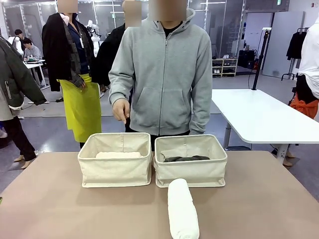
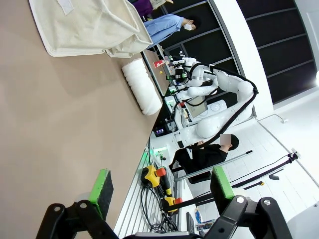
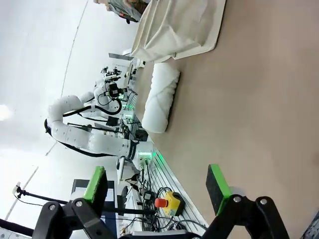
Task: Divide the towels into two baskets.
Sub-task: Pick up one hotel-folded towel from the bottom of the table and place it in the Fabric basket indicated by the person.
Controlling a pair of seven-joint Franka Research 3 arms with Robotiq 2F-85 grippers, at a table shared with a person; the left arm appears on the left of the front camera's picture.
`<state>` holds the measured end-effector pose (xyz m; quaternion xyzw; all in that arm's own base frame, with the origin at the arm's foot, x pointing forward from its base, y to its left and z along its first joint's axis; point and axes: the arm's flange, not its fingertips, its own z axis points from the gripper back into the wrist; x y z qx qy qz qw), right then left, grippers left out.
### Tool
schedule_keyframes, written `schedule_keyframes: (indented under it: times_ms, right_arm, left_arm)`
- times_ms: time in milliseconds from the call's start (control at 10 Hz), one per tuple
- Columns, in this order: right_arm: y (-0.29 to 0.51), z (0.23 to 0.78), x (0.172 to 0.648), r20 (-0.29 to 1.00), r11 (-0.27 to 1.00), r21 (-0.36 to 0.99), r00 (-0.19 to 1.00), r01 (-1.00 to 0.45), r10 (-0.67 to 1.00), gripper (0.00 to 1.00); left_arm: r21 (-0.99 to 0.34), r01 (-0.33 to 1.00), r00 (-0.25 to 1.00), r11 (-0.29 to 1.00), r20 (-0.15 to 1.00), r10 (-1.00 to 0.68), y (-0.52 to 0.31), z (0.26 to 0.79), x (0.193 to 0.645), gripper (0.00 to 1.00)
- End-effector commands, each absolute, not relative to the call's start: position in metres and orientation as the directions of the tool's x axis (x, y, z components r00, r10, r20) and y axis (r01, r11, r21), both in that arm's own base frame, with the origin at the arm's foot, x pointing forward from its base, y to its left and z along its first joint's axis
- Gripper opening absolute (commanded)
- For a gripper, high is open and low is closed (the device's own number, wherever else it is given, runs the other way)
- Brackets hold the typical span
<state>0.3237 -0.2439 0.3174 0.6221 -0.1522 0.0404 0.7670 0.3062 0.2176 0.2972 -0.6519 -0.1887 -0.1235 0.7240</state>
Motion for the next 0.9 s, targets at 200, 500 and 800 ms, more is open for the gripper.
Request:
schedule_keyframes:
  times_ms: [200, 500, 800]
  right_arm:
    - [-0.2393, 0.3328, 0.32, 0.299, 0.242, 0.933, 0.947, -0.265, -0.116, 1.0]
    - [-0.2393, 0.3328, 0.32, 0.299, 0.242, 0.933, 0.947, -0.265, -0.116, 1.0]
    - [-0.2393, 0.3328, 0.32, 0.299, 0.242, 0.933, 0.947, -0.265, -0.116, 1.0]
  left_arm:
    - [-0.894, 0.431, 0.895, 0.124, 0.441, 0.07, 0.2189, 0.3009, 0.3028, 1.0]
    - [-0.894, 0.431, 0.895, 0.124, 0.441, 0.07, 0.2189, 0.3009, 0.3028, 1.0]
    - [-0.894, 0.431, 0.895, 0.124, 0.441, 0.07, 0.2189, 0.3009, 0.3028, 1.0]
